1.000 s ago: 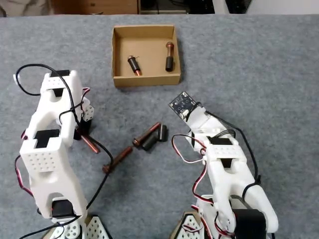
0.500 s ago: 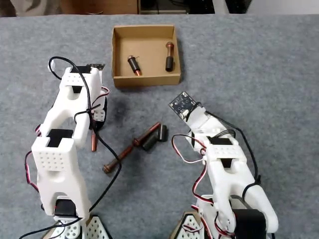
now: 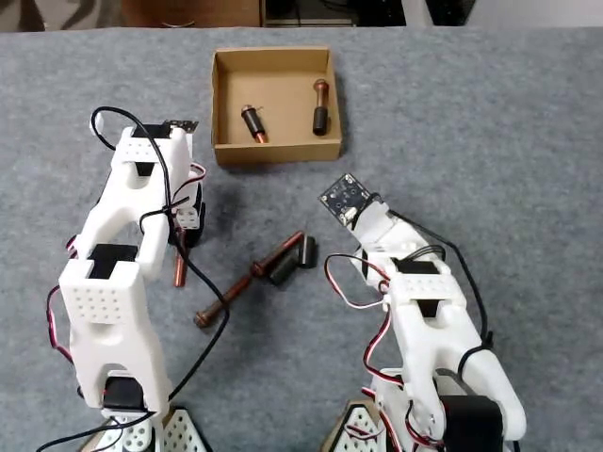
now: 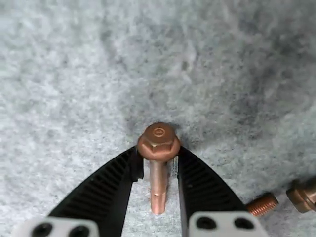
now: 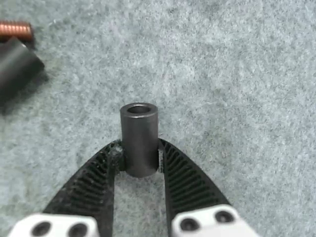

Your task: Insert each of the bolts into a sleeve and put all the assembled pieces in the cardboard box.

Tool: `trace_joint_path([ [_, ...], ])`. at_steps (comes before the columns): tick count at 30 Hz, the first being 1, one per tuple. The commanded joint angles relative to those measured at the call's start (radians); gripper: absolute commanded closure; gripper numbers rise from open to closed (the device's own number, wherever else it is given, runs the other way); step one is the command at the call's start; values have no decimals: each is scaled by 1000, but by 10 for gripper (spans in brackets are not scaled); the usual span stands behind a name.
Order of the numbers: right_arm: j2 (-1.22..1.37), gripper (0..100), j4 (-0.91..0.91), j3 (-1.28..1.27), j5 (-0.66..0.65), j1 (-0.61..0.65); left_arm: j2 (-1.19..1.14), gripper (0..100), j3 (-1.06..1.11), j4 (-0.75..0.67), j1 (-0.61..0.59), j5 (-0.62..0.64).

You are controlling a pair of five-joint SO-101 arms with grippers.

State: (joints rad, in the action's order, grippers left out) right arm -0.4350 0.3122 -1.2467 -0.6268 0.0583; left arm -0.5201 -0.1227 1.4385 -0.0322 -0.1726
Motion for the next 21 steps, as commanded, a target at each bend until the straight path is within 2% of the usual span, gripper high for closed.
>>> trace_joint_path([
  [1,-5,997,-18,25,5,15,54,886,-32,3,5,103],
  [6,-7,997,-18,25,5,15,39,887,-32,0,8,273],
  [9,-8,997,-18,25,5,10,-18,898,-44,-2,8,313],
  [12,-8,997,-20,27,6,12,-61,988,-44,-17,8,315],
  [19,-10,997,-26,35,5,15,-70,981,-133,-12,9,302],
  [21,-16,997,-18,62,5,15,-70,981,-193,18,9,256],
])
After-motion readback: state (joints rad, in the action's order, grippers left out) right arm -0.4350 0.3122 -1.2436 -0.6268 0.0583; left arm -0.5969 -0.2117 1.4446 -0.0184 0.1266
